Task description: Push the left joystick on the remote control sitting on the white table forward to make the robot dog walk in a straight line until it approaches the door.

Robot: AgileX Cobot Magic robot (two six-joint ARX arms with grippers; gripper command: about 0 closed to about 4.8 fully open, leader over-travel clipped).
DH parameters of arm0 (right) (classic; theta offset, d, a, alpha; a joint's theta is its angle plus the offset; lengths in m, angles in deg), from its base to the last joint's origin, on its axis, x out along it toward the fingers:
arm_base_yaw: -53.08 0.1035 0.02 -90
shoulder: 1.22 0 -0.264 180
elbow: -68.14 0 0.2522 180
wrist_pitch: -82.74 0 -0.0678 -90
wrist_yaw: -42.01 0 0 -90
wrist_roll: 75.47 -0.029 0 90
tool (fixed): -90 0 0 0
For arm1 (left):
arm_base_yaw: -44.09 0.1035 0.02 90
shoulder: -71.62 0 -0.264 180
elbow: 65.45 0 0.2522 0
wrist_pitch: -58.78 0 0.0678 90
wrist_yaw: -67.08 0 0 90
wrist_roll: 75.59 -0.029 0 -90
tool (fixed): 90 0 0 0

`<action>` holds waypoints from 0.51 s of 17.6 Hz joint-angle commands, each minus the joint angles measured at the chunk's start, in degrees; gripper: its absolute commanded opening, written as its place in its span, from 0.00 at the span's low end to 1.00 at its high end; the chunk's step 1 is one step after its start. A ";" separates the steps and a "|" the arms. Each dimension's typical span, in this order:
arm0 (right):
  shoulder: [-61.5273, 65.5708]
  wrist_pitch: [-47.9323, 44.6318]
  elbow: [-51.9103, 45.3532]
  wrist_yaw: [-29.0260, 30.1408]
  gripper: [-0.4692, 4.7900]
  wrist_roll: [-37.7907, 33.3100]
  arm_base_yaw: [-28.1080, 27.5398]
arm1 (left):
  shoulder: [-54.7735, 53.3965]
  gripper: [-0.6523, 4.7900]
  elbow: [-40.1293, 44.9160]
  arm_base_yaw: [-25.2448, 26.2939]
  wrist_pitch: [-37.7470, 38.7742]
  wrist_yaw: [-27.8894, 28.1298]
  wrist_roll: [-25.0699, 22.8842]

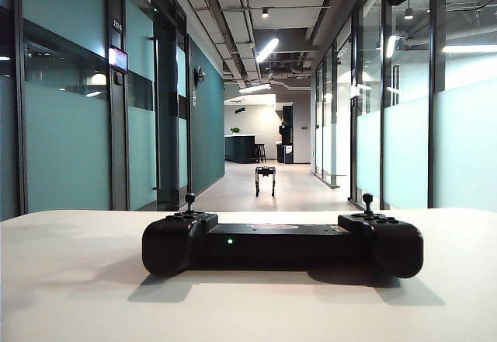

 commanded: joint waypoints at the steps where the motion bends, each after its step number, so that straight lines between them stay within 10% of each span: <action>1: -0.20 -0.87 0.13 -0.09 0.08 0.02 -0.02 | 0.00 0.11 -0.20 -0.07 -1.09 0.81 -1.68; 9: -0.20 -0.87 0.13 -0.09 0.08 0.02 -0.02 | 0.00 0.11 -0.20 -0.07 0.11 2.14 0.70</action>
